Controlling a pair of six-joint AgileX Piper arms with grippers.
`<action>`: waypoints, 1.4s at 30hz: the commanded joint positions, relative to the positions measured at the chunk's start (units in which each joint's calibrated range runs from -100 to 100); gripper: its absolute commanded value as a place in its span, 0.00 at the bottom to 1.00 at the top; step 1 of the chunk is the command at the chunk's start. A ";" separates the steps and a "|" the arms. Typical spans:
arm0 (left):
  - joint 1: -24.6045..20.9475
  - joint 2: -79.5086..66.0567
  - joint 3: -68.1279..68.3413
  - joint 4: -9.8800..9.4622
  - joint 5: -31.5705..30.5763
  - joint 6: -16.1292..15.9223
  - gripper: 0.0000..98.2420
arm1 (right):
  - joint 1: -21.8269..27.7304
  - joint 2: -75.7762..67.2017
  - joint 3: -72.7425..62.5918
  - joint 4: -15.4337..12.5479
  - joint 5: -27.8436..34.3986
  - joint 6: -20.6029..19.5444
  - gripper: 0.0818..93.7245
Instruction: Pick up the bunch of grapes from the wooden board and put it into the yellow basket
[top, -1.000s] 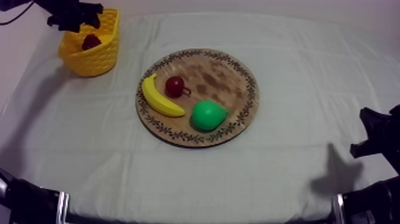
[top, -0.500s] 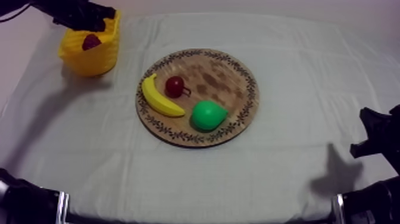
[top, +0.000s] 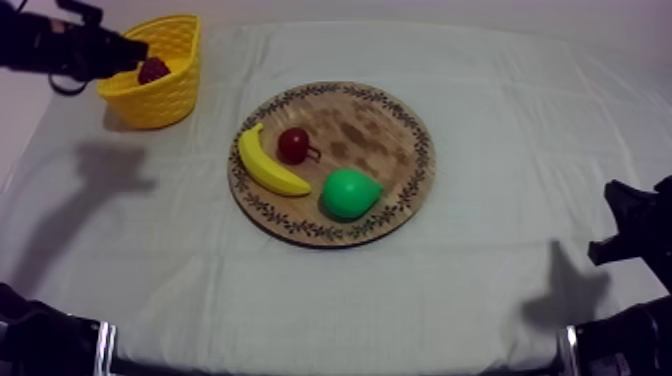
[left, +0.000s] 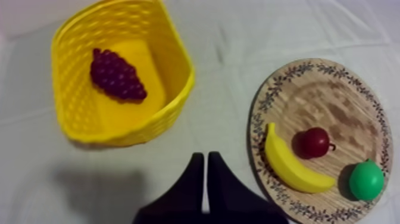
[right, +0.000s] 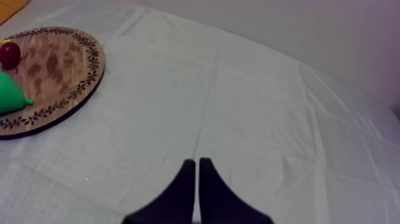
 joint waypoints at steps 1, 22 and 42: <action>-1.29 -7.01 9.62 0.29 -2.99 -0.59 0.00 | -0.01 0.00 -0.01 -0.02 -0.04 0.01 0.00; -9.43 -52.03 45.50 -0.28 -14.14 -4.05 0.00 | -0.01 0.00 -0.01 -0.02 -0.04 0.00 0.00; -9.32 -78.17 55.47 -0.85 -5.74 -2.32 0.00 | -0.08 0.00 -0.01 -0.02 -0.04 0.00 0.00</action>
